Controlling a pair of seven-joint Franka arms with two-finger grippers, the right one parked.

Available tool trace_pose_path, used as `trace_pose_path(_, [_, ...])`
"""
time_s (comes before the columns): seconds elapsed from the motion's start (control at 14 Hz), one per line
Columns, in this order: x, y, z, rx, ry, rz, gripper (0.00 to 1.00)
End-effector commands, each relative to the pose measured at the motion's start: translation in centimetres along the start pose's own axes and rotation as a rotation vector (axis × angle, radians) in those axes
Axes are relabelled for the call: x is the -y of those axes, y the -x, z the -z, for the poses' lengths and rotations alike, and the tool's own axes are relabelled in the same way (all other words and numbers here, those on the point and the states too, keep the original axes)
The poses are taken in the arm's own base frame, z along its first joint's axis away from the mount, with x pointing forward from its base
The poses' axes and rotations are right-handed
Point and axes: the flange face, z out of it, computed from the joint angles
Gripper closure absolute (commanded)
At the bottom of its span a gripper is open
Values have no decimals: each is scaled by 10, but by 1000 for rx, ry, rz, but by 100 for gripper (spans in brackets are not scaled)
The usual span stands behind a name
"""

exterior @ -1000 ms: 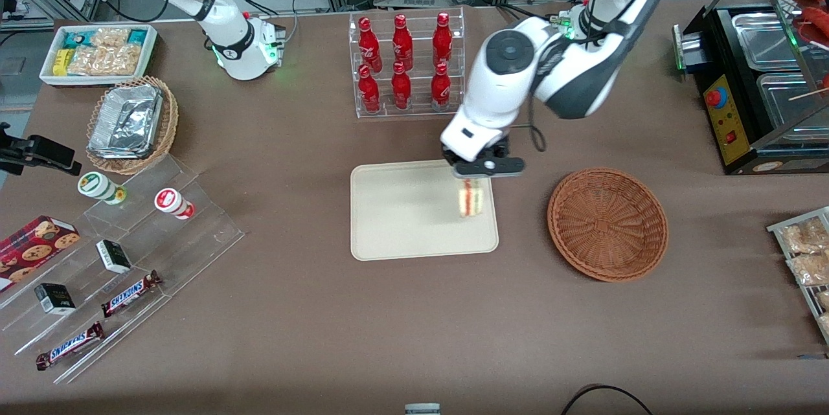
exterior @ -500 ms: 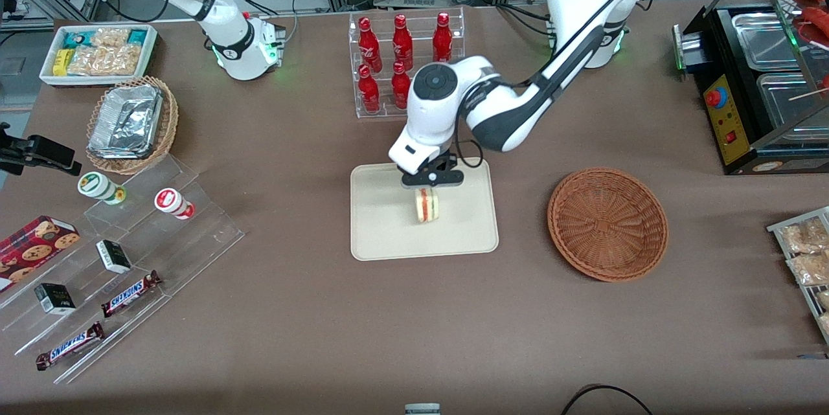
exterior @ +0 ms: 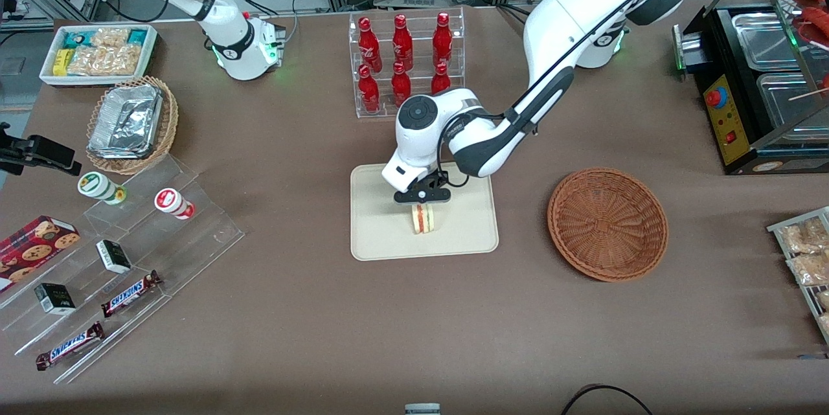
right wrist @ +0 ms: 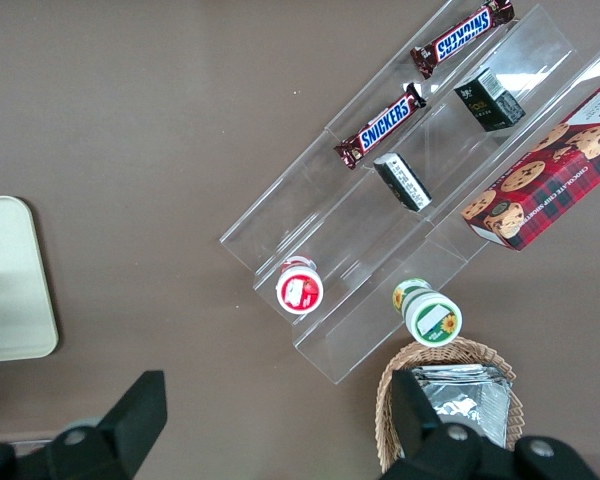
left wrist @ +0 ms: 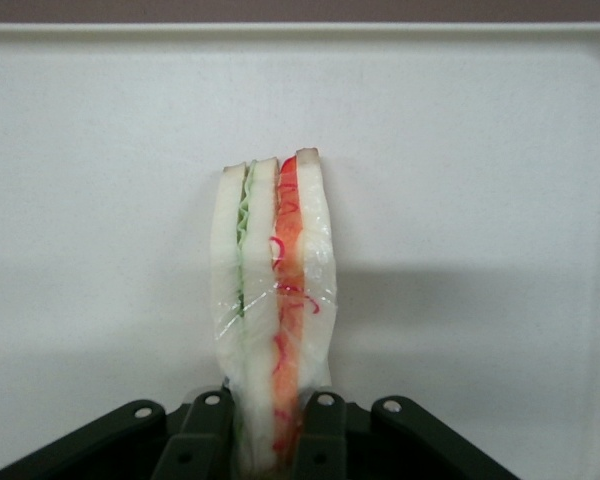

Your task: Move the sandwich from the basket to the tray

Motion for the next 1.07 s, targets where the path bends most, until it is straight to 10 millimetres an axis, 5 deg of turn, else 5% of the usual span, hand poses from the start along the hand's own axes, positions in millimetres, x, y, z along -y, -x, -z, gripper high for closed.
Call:
trace_pose_path(0.0, [-8, 0, 0, -23, -2, -11, 0])
trace_pose_path(0.29, [-6, -5, 31, -49, -27, -2, 0])
trace_pose_path(0.64, [0, -13, 137, -103, -71, 53, 0])
trace_pose_path(0.79, [20, -19, 196, -90, -42, 129, 0])
trace_pose_path(1.0, [64, -35, 257, -87, -69, 133, 0])
